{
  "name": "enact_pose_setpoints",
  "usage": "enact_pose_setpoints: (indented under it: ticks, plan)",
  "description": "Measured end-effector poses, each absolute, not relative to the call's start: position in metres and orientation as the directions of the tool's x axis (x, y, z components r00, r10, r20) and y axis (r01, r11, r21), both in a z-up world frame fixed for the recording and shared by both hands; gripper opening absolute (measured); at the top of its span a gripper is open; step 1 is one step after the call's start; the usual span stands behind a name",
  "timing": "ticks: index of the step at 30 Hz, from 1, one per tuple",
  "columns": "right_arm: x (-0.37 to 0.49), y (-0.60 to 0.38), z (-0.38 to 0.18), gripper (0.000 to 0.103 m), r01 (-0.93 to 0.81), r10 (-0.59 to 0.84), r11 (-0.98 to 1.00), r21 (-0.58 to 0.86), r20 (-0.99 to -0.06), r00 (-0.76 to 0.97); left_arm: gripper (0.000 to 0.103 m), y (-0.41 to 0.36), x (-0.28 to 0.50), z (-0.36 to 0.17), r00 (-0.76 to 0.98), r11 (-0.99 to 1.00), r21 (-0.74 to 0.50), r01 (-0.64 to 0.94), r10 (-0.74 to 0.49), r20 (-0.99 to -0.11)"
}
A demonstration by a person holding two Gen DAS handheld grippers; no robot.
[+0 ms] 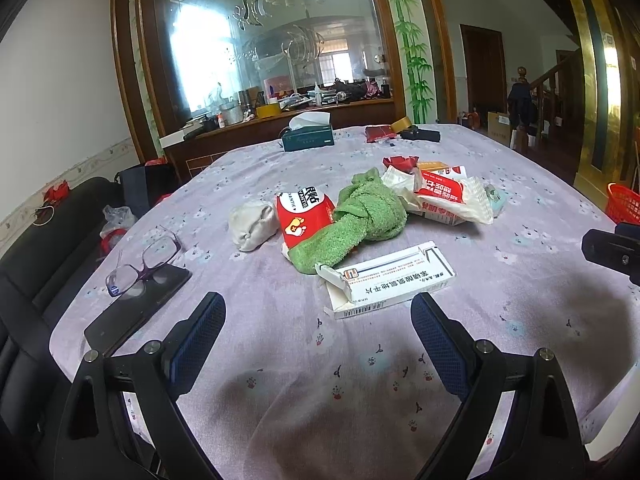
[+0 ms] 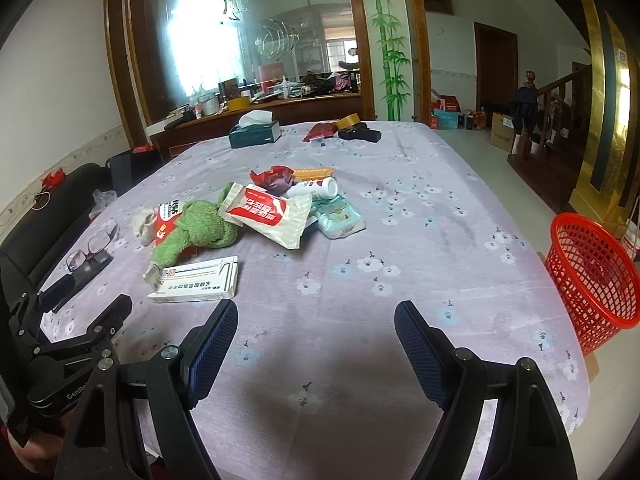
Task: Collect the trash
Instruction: 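Move both tools toward the pile of trash on the table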
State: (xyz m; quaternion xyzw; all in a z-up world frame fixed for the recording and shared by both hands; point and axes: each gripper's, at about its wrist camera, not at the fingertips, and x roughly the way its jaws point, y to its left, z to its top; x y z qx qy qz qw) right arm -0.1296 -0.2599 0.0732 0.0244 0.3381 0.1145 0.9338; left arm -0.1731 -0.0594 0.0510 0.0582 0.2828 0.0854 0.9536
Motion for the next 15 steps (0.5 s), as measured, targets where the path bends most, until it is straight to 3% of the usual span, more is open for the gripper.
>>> enact_pose_setpoints:
  ticks: [15]
  plan:
    - [-0.121, -0.245, 0.082, 0.085, -0.245, 0.249, 0.965, 0.095, -0.620, 0.744, 0.093, -0.056, -0.173, 0.048, 0.821, 0.979, 0.159, -0.132, 0.197, -0.536]
